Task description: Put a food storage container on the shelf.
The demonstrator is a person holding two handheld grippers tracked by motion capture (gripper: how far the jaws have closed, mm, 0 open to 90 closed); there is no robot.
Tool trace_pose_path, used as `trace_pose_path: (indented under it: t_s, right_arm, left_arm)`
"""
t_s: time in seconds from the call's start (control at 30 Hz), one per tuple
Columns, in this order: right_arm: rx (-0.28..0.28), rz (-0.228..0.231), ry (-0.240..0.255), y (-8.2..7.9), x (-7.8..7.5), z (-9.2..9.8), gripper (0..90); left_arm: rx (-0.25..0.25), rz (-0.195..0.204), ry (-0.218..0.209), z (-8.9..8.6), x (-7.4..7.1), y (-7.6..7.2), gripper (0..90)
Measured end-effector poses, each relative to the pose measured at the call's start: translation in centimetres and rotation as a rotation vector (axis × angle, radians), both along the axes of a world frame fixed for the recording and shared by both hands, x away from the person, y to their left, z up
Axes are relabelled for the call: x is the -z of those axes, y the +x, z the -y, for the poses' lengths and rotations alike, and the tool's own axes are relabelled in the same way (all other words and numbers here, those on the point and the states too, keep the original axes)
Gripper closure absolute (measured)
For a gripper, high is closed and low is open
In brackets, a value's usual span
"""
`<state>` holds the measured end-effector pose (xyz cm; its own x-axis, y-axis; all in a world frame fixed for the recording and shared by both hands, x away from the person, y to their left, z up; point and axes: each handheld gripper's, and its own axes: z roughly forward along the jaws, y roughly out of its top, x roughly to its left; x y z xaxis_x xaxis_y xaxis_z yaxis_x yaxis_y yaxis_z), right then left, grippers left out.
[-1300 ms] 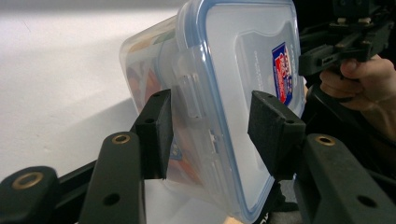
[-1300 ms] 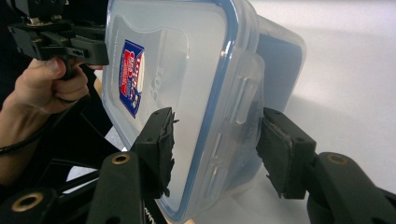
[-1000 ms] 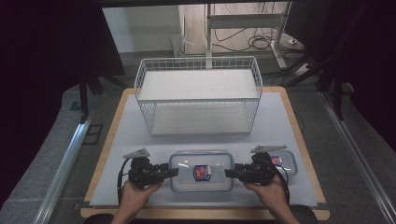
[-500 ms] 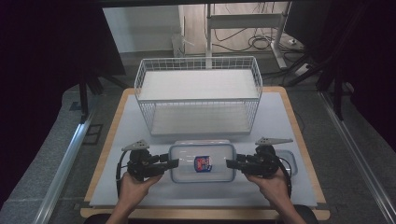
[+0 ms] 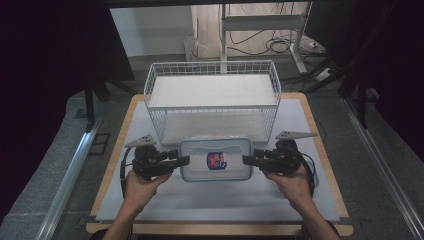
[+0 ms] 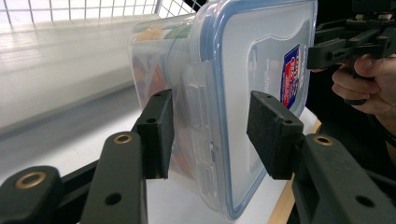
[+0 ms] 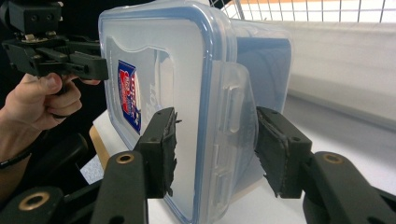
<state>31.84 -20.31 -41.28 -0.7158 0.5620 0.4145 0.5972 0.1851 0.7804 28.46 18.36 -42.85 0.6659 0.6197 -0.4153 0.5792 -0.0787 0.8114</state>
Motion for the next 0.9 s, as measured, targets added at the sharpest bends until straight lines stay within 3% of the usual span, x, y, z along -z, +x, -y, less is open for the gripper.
trace_pose_path:
  t_s: [0.4,0.9]
  right_arm:
    - [-0.007,0.002,0.027,1.9,-1.8,-0.3,49.9]
    - [-0.002,0.033,0.037,4.4,-5.5,-1.4,49.8]
  left_arm:
    - [-0.015,0.004,0.009,-0.3,-2.4,1.4,51.9]
    - [-0.028,0.029,0.004,-1.3,-6.0,3.7,51.8]
